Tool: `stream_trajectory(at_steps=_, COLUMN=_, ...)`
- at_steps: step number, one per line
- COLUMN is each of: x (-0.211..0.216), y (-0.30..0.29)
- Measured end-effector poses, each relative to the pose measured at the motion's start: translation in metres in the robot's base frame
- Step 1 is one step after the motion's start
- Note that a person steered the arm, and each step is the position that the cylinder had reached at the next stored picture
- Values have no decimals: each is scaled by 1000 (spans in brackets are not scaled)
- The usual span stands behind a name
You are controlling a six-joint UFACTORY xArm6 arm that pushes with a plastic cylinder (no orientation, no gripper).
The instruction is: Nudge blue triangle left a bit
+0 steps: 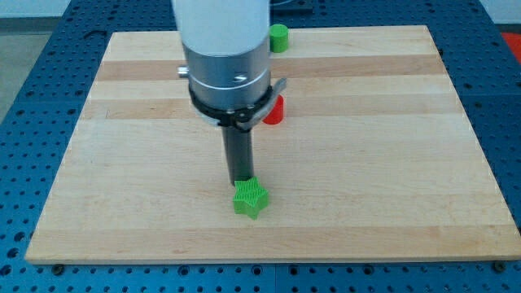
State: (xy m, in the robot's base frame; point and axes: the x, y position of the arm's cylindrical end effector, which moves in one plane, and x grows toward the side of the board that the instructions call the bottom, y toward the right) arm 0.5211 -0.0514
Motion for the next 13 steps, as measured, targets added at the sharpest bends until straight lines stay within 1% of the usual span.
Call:
stream_trajectory(at_steps=1, x=0, y=-31)
stream_trajectory(at_steps=2, x=-1, y=-32)
stream_trajectory(at_steps=3, x=-28, y=3)
stream_trajectory(at_steps=4, x=-58, y=91)
stream_trajectory(at_steps=5, x=-107, y=171)
stream_trajectory(at_steps=6, x=-203, y=189)
stream_trajectory(at_steps=7, x=-289, y=189)
stream_trajectory(at_steps=8, x=-329, y=185)
stream_trajectory(at_steps=9, x=-329, y=170)
stream_trajectory(at_steps=13, x=-327, y=72)
